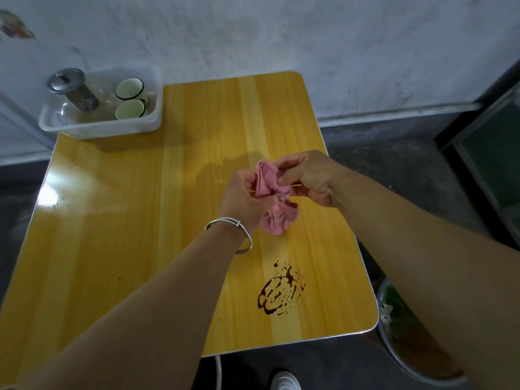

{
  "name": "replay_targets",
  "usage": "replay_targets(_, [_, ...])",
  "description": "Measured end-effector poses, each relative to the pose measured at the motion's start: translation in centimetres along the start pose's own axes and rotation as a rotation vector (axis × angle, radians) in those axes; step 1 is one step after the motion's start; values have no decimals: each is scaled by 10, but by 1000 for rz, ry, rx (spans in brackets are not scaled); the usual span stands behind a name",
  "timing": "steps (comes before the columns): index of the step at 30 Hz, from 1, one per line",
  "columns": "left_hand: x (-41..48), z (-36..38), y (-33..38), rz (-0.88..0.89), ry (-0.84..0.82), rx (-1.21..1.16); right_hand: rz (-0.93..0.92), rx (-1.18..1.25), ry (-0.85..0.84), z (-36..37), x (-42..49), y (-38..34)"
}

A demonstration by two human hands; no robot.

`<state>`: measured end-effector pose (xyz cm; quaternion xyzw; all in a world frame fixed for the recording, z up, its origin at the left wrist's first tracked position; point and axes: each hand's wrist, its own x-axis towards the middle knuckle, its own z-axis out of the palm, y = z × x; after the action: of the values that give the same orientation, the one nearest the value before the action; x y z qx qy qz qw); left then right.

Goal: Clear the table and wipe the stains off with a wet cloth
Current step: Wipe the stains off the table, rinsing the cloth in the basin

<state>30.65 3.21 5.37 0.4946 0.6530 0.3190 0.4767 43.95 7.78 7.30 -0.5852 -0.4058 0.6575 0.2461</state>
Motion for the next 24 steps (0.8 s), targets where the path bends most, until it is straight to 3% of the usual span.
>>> replay_targets(6, [11,-16,3,-19,140,13,-116,-157,211,-3,5,-5])
replay_targets(9, [17,-23,9,-17,122,43,-185,-277,248,-4,7,-11])
replay_targets(13, [15,-35,15,128,5,417,-275,-373,266,-5,8,-21])
replay_targets(16, [14,-45,10,107,-28,633,-305,-454,305,-10,12,-24])
replay_targets(19, [16,-55,1,29,37,468,-338,-489,383,-17,14,-26])
replay_targets(24, [24,-54,17,100,232,352,-499,-565,536,-22,18,-35])
